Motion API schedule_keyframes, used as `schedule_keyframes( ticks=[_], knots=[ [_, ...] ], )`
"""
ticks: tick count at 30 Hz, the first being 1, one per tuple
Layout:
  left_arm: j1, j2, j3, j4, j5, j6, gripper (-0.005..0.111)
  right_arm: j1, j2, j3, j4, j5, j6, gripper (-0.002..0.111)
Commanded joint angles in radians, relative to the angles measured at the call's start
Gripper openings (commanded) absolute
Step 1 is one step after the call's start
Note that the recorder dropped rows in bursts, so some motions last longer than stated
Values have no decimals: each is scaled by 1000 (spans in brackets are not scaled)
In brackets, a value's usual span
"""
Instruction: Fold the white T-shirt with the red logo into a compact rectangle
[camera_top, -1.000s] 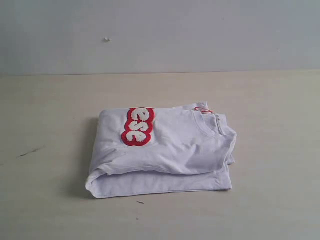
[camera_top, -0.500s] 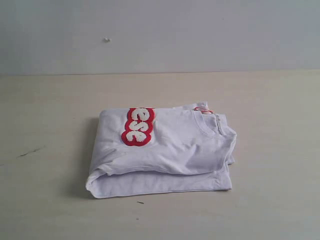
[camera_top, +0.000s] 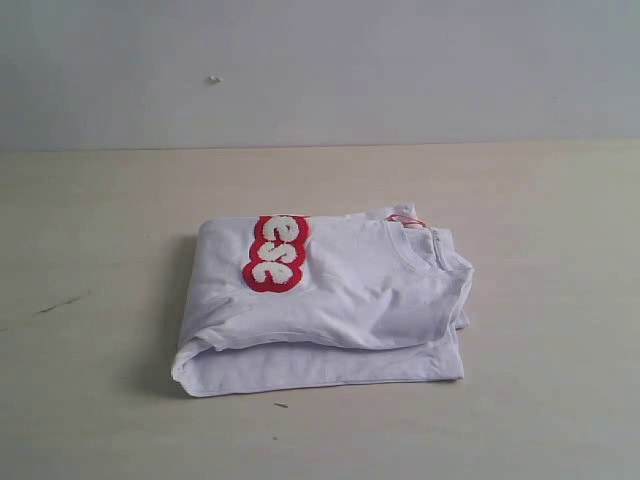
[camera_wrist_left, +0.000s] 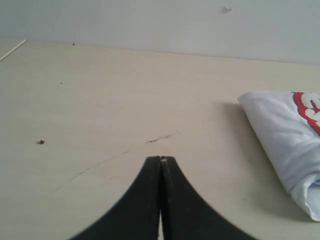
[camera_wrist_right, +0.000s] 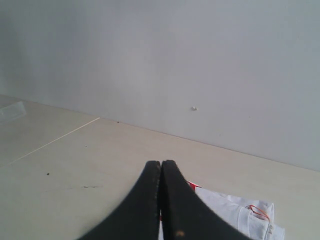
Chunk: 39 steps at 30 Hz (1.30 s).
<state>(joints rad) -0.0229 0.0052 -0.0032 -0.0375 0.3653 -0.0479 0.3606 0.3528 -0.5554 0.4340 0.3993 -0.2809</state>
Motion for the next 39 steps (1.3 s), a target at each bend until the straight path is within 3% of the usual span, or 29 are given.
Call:
schedule_keyframes(
  ticks=[1,12,17,18,25,30,33,39],
  knots=[
    [4,-5,3,-8,-9,-9,0,0,-5,3,4,-6,-5,0],
    [4,-5,3,-8,-9,-9,0,0,-3,22,-23,-26,-23,0],
    [4,-5,3,-8,-9,-9,0,-25,-51,123,-75,-313,-7,0],
    [4,-5,3,-8,-9,-9,0,-52,-83,164,-92,-399,33,0],
    [4,-5,3,-8,-9,-9,0,-241,-254,238,-434,-408,294,0],
    [4,-5,3,-8,-9,-9,0,-429,-353,242,-482,-423,311,0],
    [4,-5,3,-8,-9,-9,0,-478,-353,266,-524,-441,340,0],
    [4,-5,3,-8,-9,-9,0,-479,-353,368,-524,-476,376,0]
  ],
)
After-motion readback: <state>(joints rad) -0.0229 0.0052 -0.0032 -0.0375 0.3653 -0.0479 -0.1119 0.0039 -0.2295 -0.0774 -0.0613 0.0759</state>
